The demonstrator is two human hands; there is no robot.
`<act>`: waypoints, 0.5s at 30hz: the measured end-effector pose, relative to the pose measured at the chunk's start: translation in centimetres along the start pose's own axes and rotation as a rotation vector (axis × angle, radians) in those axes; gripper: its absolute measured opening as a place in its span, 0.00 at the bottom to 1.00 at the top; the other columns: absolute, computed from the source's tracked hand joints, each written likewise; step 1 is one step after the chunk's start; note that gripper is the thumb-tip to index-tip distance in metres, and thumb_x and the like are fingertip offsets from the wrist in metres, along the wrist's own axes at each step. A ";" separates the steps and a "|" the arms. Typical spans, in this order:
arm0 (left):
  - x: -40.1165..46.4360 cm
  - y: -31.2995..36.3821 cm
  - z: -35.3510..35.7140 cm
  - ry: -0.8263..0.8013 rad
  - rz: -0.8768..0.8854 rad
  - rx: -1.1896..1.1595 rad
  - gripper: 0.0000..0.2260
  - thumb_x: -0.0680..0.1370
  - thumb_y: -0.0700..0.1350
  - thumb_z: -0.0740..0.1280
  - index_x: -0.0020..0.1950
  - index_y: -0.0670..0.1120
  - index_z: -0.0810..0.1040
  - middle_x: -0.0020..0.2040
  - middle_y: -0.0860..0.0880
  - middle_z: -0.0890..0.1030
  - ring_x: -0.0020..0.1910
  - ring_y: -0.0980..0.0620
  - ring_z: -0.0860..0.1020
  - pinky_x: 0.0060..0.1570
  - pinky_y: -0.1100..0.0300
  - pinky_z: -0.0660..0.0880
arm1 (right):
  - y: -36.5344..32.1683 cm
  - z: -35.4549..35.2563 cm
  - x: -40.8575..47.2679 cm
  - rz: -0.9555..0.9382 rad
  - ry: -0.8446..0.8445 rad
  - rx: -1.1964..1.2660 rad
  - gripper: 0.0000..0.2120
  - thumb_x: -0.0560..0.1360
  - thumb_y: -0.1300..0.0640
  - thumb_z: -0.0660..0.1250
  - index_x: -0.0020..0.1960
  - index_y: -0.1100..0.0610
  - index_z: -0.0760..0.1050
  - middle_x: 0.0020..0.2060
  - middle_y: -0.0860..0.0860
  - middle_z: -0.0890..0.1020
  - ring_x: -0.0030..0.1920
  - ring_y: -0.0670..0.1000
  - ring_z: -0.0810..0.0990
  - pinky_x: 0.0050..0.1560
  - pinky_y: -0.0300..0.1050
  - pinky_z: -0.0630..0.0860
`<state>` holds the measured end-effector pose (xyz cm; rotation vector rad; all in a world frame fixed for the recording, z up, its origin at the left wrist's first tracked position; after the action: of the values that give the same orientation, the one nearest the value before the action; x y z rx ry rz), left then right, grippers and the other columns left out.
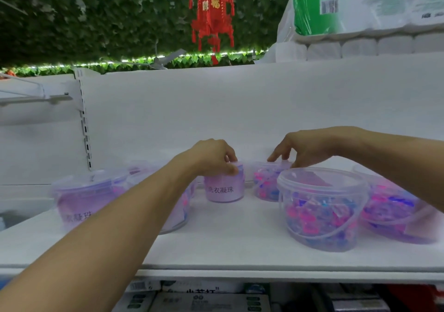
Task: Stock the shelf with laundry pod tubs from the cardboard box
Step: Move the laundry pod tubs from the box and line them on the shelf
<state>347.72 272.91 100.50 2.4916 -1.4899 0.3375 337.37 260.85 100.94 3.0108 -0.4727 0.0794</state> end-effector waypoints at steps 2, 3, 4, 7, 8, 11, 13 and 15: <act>0.1 0.0 0.0 -0.003 -0.006 0.006 0.12 0.75 0.53 0.67 0.57 0.54 0.80 0.55 0.53 0.81 0.51 0.51 0.78 0.50 0.60 0.73 | 0.5 -0.3 0.2 0.034 0.042 0.001 0.19 0.70 0.50 0.72 0.61 0.47 0.78 0.49 0.47 0.82 0.41 0.46 0.80 0.49 0.41 0.76; 0.1 0.0 -0.1 -0.006 -0.014 0.006 0.12 0.75 0.52 0.67 0.57 0.54 0.80 0.56 0.53 0.81 0.51 0.51 0.78 0.50 0.60 0.74 | 0.7 -0.8 0.3 0.042 0.079 0.026 0.17 0.69 0.49 0.73 0.57 0.50 0.80 0.44 0.48 0.83 0.40 0.48 0.82 0.48 0.42 0.78; 0.2 0.0 -0.1 -0.010 -0.023 0.006 0.12 0.75 0.52 0.67 0.57 0.54 0.80 0.55 0.52 0.81 0.52 0.50 0.78 0.50 0.59 0.74 | 0.9 -1.2 0.3 0.044 0.115 0.080 0.14 0.69 0.49 0.74 0.53 0.52 0.81 0.40 0.49 0.84 0.36 0.49 0.83 0.44 0.42 0.80; 0.3 0.0 -0.2 -0.018 -0.035 0.010 0.12 0.75 0.52 0.67 0.57 0.55 0.79 0.56 0.51 0.80 0.52 0.49 0.78 0.51 0.58 0.76 | 1.5 -2.2 0.2 0.032 0.166 0.318 0.09 0.73 0.55 0.69 0.51 0.56 0.83 0.39 0.53 0.85 0.37 0.51 0.83 0.41 0.42 0.80; 0.2 0.0 -0.1 -0.024 -0.034 0.009 0.12 0.75 0.52 0.67 0.58 0.55 0.79 0.57 0.52 0.80 0.52 0.49 0.78 0.52 0.58 0.75 | 2.0 -2.1 0.1 0.044 0.140 0.365 0.10 0.73 0.59 0.68 0.54 0.54 0.82 0.44 0.53 0.85 0.42 0.51 0.83 0.45 0.44 0.80; 0.0 -0.1 -0.1 -0.036 -0.024 0.007 0.13 0.75 0.52 0.66 0.60 0.55 0.78 0.59 0.53 0.80 0.54 0.50 0.77 0.53 0.58 0.74 | 2.9 0.6 -0.3 0.117 -0.121 0.391 0.23 0.71 0.65 0.67 0.61 0.45 0.78 0.61 0.48 0.76 0.61 0.50 0.76 0.62 0.47 0.75; -0.2 -0.1 -0.1 -0.036 -0.018 0.009 0.14 0.76 0.51 0.66 0.61 0.55 0.78 0.59 0.53 0.79 0.54 0.50 0.77 0.52 0.59 0.74 | 2.9 1.4 -0.4 0.129 -0.162 0.422 0.24 0.70 0.65 0.69 0.63 0.48 0.77 0.62 0.47 0.75 0.60 0.50 0.78 0.59 0.44 0.77; -0.2 -0.1 -0.1 -0.033 -0.018 0.010 0.14 0.75 0.51 0.66 0.61 0.55 0.78 0.59 0.53 0.79 0.54 0.50 0.77 0.51 0.59 0.74 | 2.6 0.7 0.1 0.113 -0.046 0.376 0.18 0.68 0.60 0.75 0.57 0.53 0.81 0.56 0.47 0.81 0.50 0.50 0.84 0.51 0.42 0.80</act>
<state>347.73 273.12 100.49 2.5283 -1.4805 0.3028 336.65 258.32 100.50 3.3541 -0.7060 0.1192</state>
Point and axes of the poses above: each hand's wrist, its own x-axis towards the middle knuckle, its own z-axis out of the palm, y = z × x, the point moved 9 cm from there along x, towards the middle knuckle
